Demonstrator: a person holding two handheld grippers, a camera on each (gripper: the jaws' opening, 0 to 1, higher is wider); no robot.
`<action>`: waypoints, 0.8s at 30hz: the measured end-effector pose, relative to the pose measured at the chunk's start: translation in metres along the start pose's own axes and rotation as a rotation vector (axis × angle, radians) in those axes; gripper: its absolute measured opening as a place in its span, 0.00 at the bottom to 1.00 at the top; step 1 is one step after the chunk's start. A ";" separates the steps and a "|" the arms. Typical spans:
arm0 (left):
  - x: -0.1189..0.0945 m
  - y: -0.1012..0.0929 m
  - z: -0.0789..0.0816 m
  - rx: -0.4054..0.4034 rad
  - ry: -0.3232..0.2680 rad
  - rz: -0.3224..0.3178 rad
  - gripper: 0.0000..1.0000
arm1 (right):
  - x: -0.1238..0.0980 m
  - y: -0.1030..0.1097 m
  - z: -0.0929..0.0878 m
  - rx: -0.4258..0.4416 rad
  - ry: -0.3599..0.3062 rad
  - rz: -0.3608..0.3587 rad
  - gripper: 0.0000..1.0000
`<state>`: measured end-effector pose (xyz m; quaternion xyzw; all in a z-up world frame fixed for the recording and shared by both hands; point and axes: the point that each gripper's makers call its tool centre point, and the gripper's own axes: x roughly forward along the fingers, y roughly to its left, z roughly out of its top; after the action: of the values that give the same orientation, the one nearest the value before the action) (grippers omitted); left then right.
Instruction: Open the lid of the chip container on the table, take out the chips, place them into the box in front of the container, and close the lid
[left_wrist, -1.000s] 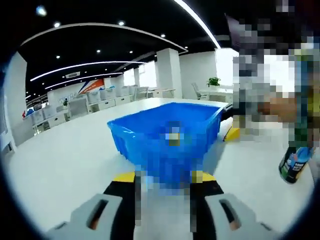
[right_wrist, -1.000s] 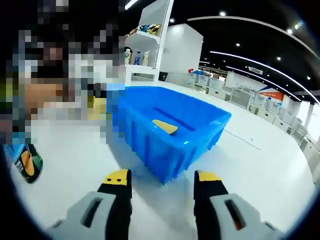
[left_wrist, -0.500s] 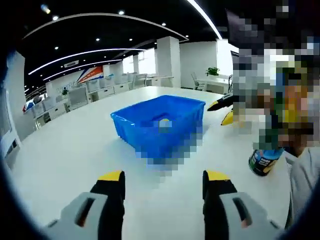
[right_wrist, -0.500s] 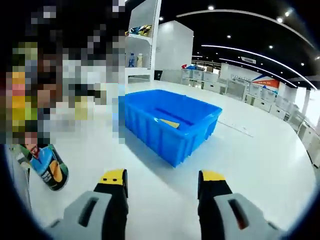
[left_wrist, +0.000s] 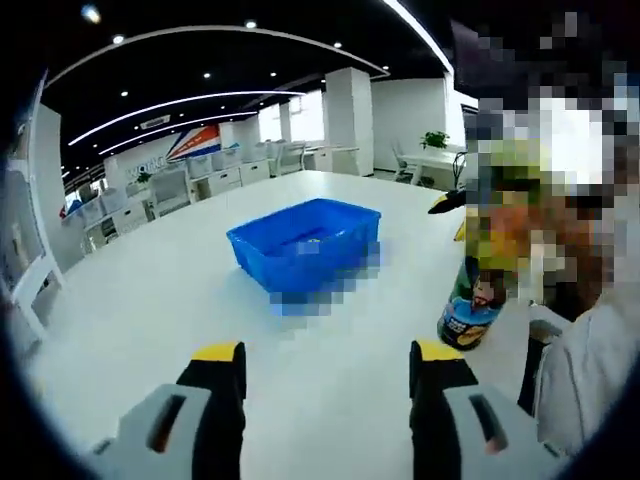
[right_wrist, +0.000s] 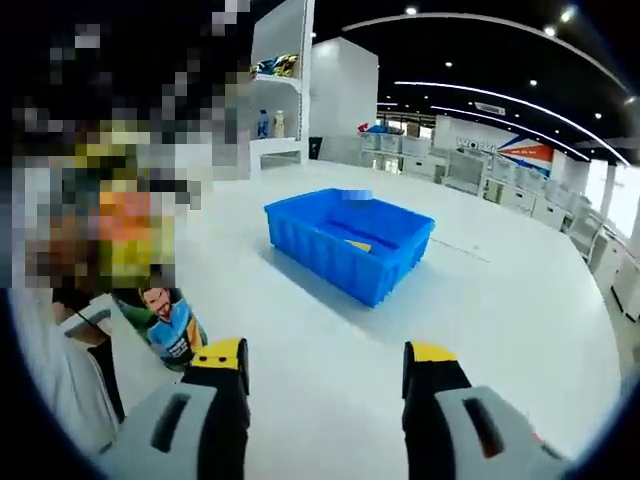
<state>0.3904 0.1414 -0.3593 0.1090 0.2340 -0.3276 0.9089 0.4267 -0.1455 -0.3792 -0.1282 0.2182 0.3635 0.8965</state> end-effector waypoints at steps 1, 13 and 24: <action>-0.003 -0.002 -0.003 0.005 0.013 -0.003 0.68 | -0.007 0.005 -0.001 -0.017 -0.001 0.002 0.67; -0.052 -0.037 -0.004 0.022 0.007 -0.005 0.73 | -0.066 0.023 -0.017 -0.009 0.025 -0.037 0.71; -0.058 -0.051 0.002 0.022 -0.027 -0.018 0.73 | -0.076 0.032 -0.012 -0.021 -0.012 -0.061 0.76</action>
<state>0.3190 0.1337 -0.3310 0.1124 0.2191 -0.3397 0.9077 0.3517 -0.1727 -0.3554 -0.1421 0.2052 0.3393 0.9070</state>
